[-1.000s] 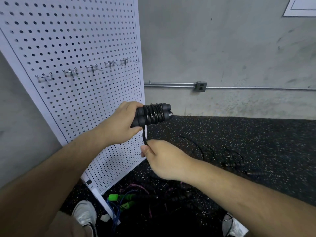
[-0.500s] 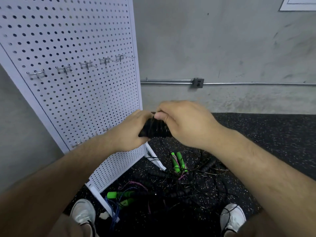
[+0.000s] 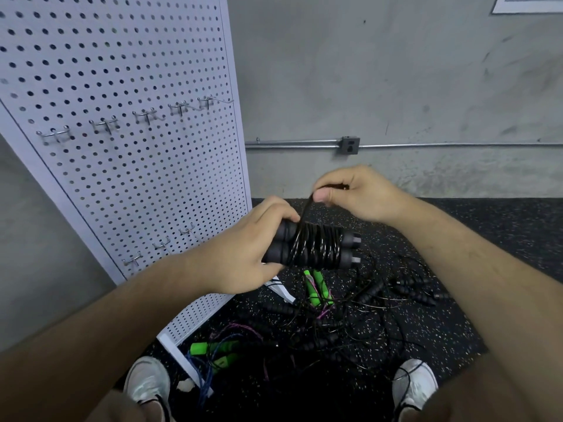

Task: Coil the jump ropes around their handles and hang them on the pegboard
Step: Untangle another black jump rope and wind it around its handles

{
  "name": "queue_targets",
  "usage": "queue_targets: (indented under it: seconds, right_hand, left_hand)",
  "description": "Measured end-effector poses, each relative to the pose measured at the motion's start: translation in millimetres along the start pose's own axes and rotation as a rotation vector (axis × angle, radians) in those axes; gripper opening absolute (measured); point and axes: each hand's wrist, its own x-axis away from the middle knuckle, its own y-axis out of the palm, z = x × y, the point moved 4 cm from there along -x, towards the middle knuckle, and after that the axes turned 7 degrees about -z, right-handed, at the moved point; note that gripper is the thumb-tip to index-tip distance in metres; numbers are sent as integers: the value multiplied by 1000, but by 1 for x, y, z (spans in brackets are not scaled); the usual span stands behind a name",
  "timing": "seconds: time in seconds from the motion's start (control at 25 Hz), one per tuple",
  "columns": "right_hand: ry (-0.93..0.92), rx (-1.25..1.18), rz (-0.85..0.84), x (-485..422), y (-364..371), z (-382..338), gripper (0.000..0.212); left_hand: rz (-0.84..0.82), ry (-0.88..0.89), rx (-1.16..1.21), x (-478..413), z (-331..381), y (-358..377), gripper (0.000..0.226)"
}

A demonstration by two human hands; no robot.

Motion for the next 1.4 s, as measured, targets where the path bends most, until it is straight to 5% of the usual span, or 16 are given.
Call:
queue_targets:
  seconds: [0.24, 0.4, 0.52, 0.92, 1.2, 1.4]
  right_hand:
    - [199, -473, -240, 13, 42, -4, 21]
    - [203, -219, -111, 9, 81, -26, 27]
    - [148, -16, -23, -1, 93, -40, 25]
    - [-1, 161, 442, 2, 75, -71, 12]
    - [-190, 5, 292, 6, 74, -77, 58]
    - [-319, 168, 378, 6, 65, -79, 55]
  left_hand:
    - [101, -57, 275, 10, 14, -13, 78]
    - [381, -304, 402, 4, -8, -23, 79]
    - [386, -417, 297, -1, -25, -20, 79]
    - [517, -409, 480, -1, -29, -24, 68]
    - [516, -245, 641, 0, -23, -35, 36]
    - [528, -240, 909, 2, -26, -28, 25]
